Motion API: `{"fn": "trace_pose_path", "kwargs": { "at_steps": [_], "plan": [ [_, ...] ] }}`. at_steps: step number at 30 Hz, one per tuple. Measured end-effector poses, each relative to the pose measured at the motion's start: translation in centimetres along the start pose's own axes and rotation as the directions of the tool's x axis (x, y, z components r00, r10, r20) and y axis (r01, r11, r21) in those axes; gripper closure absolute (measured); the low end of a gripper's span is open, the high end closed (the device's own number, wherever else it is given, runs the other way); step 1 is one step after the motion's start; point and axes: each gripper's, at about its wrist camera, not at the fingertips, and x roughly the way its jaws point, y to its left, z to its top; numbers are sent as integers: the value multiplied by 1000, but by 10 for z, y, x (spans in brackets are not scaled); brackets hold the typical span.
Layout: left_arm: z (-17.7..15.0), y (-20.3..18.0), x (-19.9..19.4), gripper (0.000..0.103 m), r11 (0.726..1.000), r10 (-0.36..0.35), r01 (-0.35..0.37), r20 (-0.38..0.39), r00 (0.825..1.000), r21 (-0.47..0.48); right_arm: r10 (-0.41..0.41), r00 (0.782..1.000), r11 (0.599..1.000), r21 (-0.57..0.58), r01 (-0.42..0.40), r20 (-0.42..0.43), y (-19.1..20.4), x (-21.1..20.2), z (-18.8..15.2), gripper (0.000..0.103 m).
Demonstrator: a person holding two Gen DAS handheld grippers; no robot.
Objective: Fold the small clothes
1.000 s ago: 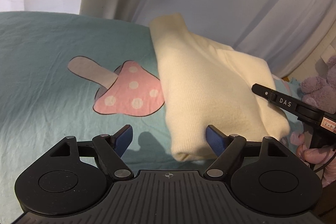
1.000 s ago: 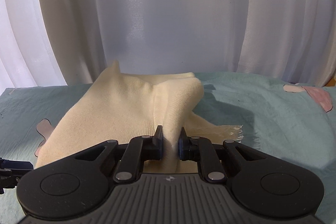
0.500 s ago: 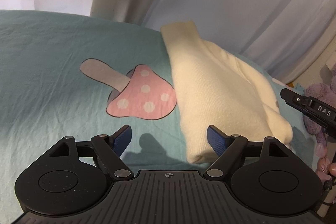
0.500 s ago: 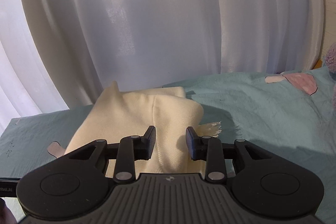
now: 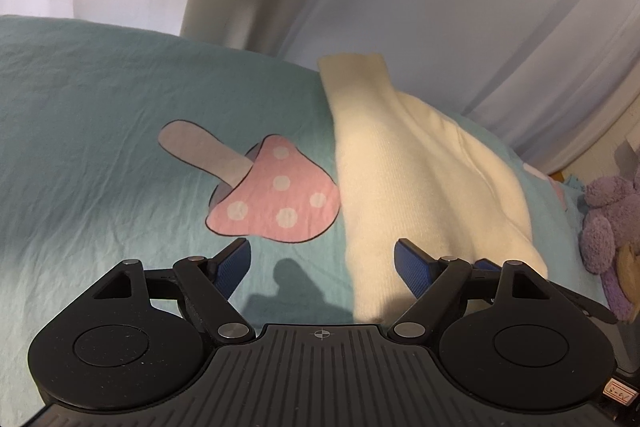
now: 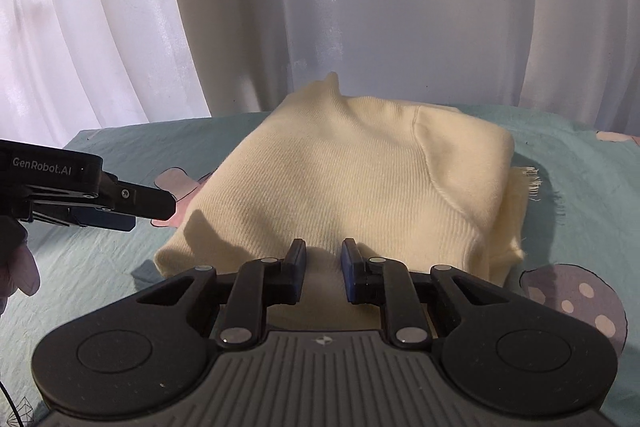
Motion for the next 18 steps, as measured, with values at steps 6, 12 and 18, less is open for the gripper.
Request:
{"fn": "trace_pose_path", "kwargs": {
  "at_steps": [6, 12, 18],
  "plan": [
    [2, -11, 1, 19, 1000, -25, 25, -13, 1000, 14, 5, 1000, 1000, 12, -5, -28, 0, -5, -8, 86],
    [1, -9, 0, 19, 999, -9, 10, -20, 1000, 33, 68, 998, 978, 200, -63, -18, -25, -57, -15, 70],
    [0, -16, 5, 19, 999, -30, 32, -42, 999, 30, 0, 999, 957, 290, -12, 42, -57, -66, -6, 64]
  ]
}}
